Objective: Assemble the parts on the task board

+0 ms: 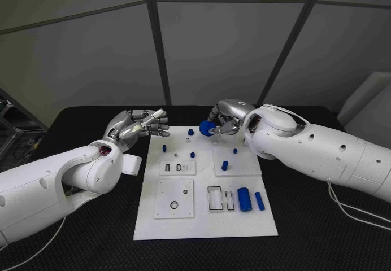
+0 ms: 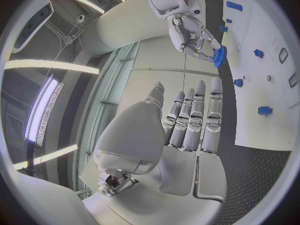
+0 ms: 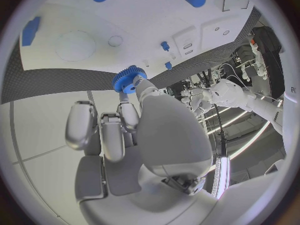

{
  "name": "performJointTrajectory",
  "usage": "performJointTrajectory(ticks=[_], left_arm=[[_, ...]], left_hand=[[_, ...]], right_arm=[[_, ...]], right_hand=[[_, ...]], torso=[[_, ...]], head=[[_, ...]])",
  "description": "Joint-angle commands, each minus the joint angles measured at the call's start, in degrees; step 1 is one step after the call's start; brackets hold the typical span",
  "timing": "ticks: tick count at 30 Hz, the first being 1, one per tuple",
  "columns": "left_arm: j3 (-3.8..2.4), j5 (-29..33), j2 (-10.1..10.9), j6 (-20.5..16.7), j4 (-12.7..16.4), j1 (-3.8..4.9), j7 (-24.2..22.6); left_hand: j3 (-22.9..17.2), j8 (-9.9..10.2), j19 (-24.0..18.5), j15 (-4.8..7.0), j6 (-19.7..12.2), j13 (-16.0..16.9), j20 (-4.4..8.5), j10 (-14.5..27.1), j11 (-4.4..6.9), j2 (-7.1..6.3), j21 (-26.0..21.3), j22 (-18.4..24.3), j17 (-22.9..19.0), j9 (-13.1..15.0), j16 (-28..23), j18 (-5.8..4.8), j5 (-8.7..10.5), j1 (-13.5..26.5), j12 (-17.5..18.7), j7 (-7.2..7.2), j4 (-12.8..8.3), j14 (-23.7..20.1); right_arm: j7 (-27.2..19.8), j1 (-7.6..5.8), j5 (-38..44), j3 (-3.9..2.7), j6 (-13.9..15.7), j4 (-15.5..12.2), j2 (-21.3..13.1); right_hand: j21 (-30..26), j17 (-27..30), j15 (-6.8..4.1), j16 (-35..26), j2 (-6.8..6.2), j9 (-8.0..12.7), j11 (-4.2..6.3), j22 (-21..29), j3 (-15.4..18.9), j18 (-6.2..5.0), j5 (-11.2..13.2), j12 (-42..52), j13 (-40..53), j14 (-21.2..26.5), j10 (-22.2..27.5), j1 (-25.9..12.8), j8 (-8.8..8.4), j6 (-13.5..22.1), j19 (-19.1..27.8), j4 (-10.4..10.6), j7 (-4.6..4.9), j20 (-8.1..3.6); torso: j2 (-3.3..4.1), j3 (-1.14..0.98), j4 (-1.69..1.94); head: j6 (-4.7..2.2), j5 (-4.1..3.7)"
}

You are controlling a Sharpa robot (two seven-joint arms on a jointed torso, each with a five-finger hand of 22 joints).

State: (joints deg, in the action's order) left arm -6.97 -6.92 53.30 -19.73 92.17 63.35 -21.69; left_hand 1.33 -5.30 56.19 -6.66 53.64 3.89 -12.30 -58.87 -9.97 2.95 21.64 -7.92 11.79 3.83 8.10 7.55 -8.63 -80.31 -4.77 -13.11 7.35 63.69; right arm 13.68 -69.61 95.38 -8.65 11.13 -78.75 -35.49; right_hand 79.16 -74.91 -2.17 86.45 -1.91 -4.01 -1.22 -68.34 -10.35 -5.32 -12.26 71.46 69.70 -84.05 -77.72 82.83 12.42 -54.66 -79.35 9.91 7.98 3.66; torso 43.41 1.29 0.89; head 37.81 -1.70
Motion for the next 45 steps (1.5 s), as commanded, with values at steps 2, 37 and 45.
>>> performJointTrajectory(ticks=[2, 37, 45], left_arm=[[-0.11, -0.1, 0.2, -0.3, -0.3, 0.11, -1.6], [-0.46, -0.1, -0.1, -1.0, -1.5, 0.13, -2.4], [-0.48, -0.1, -0.1, -0.7, -1.5, 0.14, -2.2]], left_hand=[[-0.4, 0.2, 0.0, -0.19, -0.2, -0.1, -0.20, 0.2, -0.14, 0.44, -0.3, 0.1, 0.1, -0.1, -0.2, 2.85, 0.13, 0.1, 0.3, -0.31, -0.1, -0.3], [-0.4, 0.2, 0.0, -0.21, -0.2, -0.1, -0.22, 0.2, -0.14, 0.41, -0.4, 0.1, 0.1, -0.1, -0.3, 2.84, 0.14, 0.1, 0.3, -0.30, -0.1, -0.4], [-0.4, 0.2, 0.0, -0.21, -0.2, -0.1, -0.22, 0.2, -0.14, 0.41, -0.4, 0.1, 0.1, -0.1, -0.3, 2.84, 0.14, 0.1, 0.3, -0.30, -0.1, -0.4]], right_arm=[[-0.1, -0.09, 1.6, 0.08, 2.2, 0.4, 1.6], [0.4, 0.86, 3.4, 3.50, 0.2, 7.5, 10.1], [0.6, 0.87, 3.5, 3.53, 0.0, 8.5, 10.9]], right_hand=[[0.2, -8.7, -0.48, 0.1, -0.35, -0.8, -0.18, -0.1, -0.2, 1.08, 0.4, 0.1, 0.0, -4.6, -0.3, -0.6, -0.29, -4.9, -0.6, 0.3, -1.79, -0.01], [0.1, -8.3, -0.30, -0.1, -0.82, -0.6, -0.39, 0.2, -0.2, 1.04, 0.6, -0.4, -0.4, -4.5, 0.1, -1.5, -0.97, -4.6, -0.4, 0.5, -1.51, 0.10], [-0.1, -8.1, -0.06, -0.3, -1.25, -0.4, -0.70, 0.5, -0.1, 0.99, 1.0, -0.9, -0.9, -4.5, 0.5, -2.4, -1.89, -3.7, -0.2, 0.8, -1.13, 0.28]], torso=[[0.06, 0.03, 0.10], [0.05, -0.07, -0.05], [0.05, -0.07, -0.03]], head=[[-0.05, 0.16], [0.50, 0.84], [0.40, 0.83]])
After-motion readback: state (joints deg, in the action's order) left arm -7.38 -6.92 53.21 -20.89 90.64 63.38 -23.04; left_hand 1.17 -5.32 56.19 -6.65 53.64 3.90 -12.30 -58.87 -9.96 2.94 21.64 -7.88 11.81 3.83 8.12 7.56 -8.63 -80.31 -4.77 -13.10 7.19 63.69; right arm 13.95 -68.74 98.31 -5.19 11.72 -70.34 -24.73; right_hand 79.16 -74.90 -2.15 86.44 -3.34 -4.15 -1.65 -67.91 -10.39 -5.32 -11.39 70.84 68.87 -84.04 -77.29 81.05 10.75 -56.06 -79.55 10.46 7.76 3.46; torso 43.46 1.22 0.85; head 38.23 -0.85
